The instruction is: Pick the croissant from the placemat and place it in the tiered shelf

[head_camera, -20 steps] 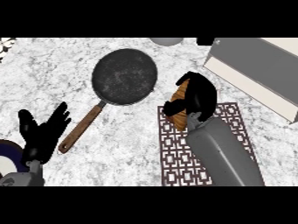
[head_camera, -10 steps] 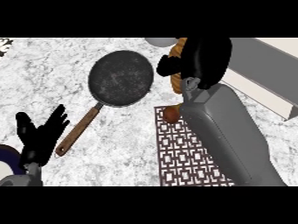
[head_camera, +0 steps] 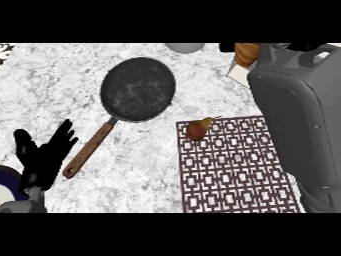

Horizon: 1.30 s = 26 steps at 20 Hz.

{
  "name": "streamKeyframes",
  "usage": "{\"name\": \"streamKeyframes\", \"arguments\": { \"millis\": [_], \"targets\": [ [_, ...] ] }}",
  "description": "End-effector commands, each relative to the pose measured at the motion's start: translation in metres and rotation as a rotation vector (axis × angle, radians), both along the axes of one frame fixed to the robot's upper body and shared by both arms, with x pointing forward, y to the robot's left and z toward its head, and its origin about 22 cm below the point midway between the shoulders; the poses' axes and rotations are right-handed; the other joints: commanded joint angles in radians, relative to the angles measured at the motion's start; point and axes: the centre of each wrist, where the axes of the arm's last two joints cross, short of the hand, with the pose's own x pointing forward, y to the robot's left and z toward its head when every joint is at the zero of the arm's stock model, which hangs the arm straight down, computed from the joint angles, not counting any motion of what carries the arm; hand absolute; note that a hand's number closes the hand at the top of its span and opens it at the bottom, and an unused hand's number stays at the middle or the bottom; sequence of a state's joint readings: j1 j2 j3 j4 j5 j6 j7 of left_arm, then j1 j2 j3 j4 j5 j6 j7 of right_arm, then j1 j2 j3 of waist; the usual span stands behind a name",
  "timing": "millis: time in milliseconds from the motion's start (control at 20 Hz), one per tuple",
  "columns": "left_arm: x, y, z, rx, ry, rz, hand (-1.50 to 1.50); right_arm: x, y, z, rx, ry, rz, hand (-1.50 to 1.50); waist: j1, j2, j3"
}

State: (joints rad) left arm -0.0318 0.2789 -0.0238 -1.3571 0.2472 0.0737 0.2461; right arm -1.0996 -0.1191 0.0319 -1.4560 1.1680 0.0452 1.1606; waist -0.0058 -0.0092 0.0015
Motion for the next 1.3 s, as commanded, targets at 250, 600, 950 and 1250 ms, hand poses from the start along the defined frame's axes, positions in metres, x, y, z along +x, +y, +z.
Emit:
{"name": "streamKeyframes", "arguments": {
  "millis": [250, 600, 950, 1250],
  "targets": [
    [0.003, -0.004, -0.006, 0.003, 0.036, 0.009, 0.00, 0.010, -0.060, 0.074, 0.063, 0.046, -0.181, 1.50, 0.006, 0.007, -0.002],
    [0.014, -0.005, 0.001, 0.004, 0.020, -0.008, 0.00, 0.026, -0.116, 0.089, 0.039, 0.084, -0.176, 1.50, 0.009, 0.010, -0.002],
    [0.012, -0.015, 0.004, 0.005, 0.033, -0.008, 0.00, 0.052, -0.141, 0.055, 0.013, 0.169, -0.133, 1.50, 0.013, 0.010, -0.002],
    [0.009, -0.020, 0.000, 0.014, 0.039, -0.014, 0.00, 0.063, -0.193, 0.043, -0.025, 0.176, -0.148, 1.50, 0.018, 0.013, -0.001]
  ]
}}
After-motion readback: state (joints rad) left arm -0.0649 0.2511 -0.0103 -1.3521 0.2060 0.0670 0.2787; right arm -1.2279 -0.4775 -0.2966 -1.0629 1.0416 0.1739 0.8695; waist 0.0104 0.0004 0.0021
